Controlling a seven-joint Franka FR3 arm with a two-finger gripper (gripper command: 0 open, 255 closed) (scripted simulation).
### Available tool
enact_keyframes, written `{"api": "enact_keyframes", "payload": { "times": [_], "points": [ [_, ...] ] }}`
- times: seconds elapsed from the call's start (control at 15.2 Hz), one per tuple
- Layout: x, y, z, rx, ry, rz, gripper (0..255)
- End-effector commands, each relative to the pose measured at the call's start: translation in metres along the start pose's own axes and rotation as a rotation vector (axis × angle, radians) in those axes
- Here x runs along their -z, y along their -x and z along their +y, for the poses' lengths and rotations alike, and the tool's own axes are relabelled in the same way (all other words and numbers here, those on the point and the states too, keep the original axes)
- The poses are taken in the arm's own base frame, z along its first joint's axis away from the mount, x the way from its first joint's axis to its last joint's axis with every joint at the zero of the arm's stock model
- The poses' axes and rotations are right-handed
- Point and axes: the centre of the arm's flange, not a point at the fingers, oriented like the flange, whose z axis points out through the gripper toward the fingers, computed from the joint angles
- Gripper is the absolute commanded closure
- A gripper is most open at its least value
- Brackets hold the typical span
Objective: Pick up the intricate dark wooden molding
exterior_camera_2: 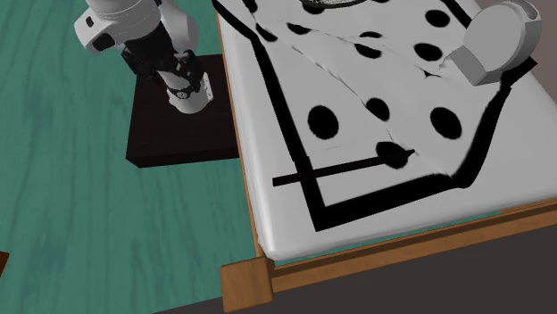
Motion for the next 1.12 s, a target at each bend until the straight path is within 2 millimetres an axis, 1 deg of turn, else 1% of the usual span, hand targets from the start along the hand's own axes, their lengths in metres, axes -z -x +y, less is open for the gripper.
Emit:
{"api": "enact_keyframes", "payload": {
  "times": [0.0, 0.26, 0.53, 0.79, 1.06],
  "points": [
    [-0.003, 0.009, -0.028, -0.082, 0.001, 0.001, 0],
    [-0.009, 0.018, -0.080, -0.231, 0.005, 0.003, 0],
    [-0.015, 0.019, -0.133, -0.380, 0.009, 0.005, 0],
    [-0.022, 0.012, -0.186, -0.529, 0.013, 0.007, 0],
    [-0.029, -0.003, -0.237, -0.678, 0.017, 0.009, 0]
  ]
}}
